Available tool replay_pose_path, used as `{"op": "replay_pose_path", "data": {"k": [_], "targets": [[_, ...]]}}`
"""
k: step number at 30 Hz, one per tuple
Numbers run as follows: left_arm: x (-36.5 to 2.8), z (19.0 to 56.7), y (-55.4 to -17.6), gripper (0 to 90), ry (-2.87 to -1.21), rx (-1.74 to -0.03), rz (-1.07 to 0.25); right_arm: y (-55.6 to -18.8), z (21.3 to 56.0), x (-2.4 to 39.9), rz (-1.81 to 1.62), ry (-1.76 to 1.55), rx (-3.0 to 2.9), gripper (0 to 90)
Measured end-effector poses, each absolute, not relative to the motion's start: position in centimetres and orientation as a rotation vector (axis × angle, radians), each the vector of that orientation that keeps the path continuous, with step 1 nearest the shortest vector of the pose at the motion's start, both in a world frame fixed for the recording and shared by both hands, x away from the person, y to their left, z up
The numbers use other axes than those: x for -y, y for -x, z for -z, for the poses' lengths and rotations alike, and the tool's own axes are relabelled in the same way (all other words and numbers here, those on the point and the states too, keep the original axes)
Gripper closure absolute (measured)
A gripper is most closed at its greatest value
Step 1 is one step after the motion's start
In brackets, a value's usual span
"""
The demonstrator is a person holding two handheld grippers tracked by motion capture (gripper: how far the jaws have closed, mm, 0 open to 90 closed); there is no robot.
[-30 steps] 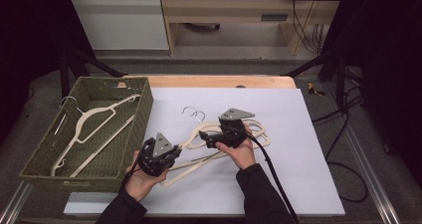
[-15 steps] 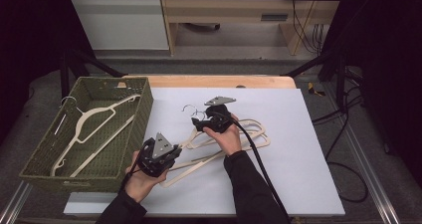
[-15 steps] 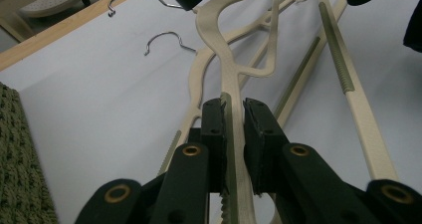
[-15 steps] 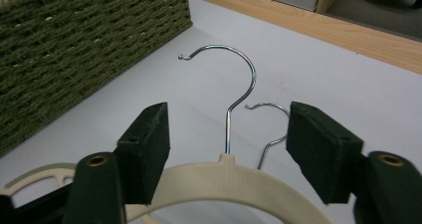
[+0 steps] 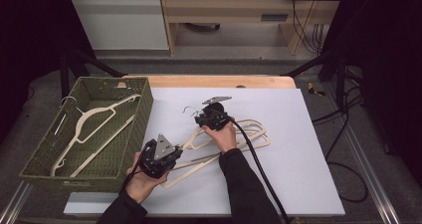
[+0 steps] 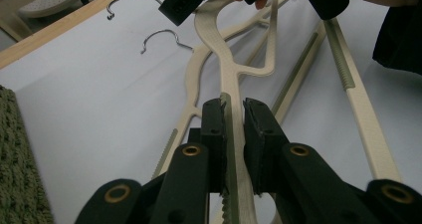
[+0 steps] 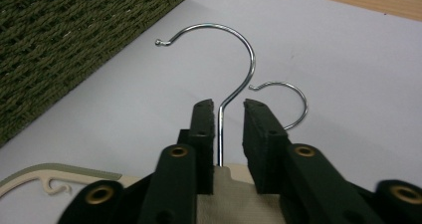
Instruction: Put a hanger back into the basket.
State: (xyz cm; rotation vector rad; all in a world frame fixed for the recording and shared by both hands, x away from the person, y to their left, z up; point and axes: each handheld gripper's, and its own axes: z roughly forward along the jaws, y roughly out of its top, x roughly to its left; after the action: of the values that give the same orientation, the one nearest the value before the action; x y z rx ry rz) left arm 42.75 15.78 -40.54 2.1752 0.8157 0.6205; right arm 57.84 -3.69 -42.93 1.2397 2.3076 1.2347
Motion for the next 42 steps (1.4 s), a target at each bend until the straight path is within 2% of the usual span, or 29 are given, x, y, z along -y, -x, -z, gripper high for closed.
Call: {"op": "replay_pose_path", "data": {"k": [1,2,4,15,22,26,27,30,31,33,38,39,40,41,42], "targets": [[-15.8,40.5,-42.7,79.3,-2.175,-0.816,-0.620,-57.8,42.9,3.7,-1.235,-1.240,-2.308,76.0],[-15.7,40.6,-42.7,79.3,-2.179,-0.809,-0.622,-57.9,42.9,3.7,-1.240,-1.253,-2.320,82.4],[-15.7,40.7,-42.6,79.3,-2.177,-0.808,-0.622,-57.9,42.9,3.8,-1.246,-1.261,-2.336,85.9],[-15.6,41.3,-42.0,79.1,-2.195,-0.799,-0.622,-56.9,42.2,4.2,-1.268,-1.255,-2.322,88.8],[-16.0,42.3,-42.8,78.8,-2.195,-0.859,-0.489,-55.1,41.4,4.9,-1.323,-1.187,-2.257,89.3],[-16.3,41.6,-43.5,64.7,-2.109,-0.850,-0.400,-54.0,41.3,5.6,-1.366,-1.143,-2.248,89.4],[-16.0,41.4,-43.6,60.8,-2.068,-0.853,-0.345,-53.9,41.4,5.7,-1.378,-1.135,-2.242,89.4],[-15.6,40.7,-44.3,44.4,-2.039,-0.838,-0.344,-53.1,41.4,6.2,-1.415,-1.091,-2.231,89.4],[-15.2,40.6,-44.6,42.3,-2.032,-0.824,-0.307,-53.0,41.3,6.3,-1.430,-1.080,-2.228,89.4],[-15.1,40.5,-45.1,39.6,-2.037,-0.814,-0.351,-52.7,41.2,6.5,-1.446,-1.078,-2.219,89.4],[-13.4,40.9,-47.1,44.0,-2.054,-0.810,-0.264,-51.5,40.8,7.3,-1.495,-1.037,-2.198,89.4],[-13.0,41.0,-47.3,46.4,-2.048,-0.795,-0.220,-51.3,40.8,7.4,-1.501,-1.025,-2.198,89.4],[-12.5,41.2,-47.4,49.9,-2.024,-0.743,-0.118,-51.1,40.7,7.5,-1.506,-1.023,-2.199,89.4],[-12.8,41.2,-47.7,54.2,-2.070,-0.814,-0.243,-50.9,40.7,7.6,-1.509,-1.013,-2.203,89.4],[-12.6,41.3,-47.9,56.2,-2.073,-0.809,-0.224,-50.8,40.6,7.6,-1.519,-1.015,-2.199,89.3]]}}
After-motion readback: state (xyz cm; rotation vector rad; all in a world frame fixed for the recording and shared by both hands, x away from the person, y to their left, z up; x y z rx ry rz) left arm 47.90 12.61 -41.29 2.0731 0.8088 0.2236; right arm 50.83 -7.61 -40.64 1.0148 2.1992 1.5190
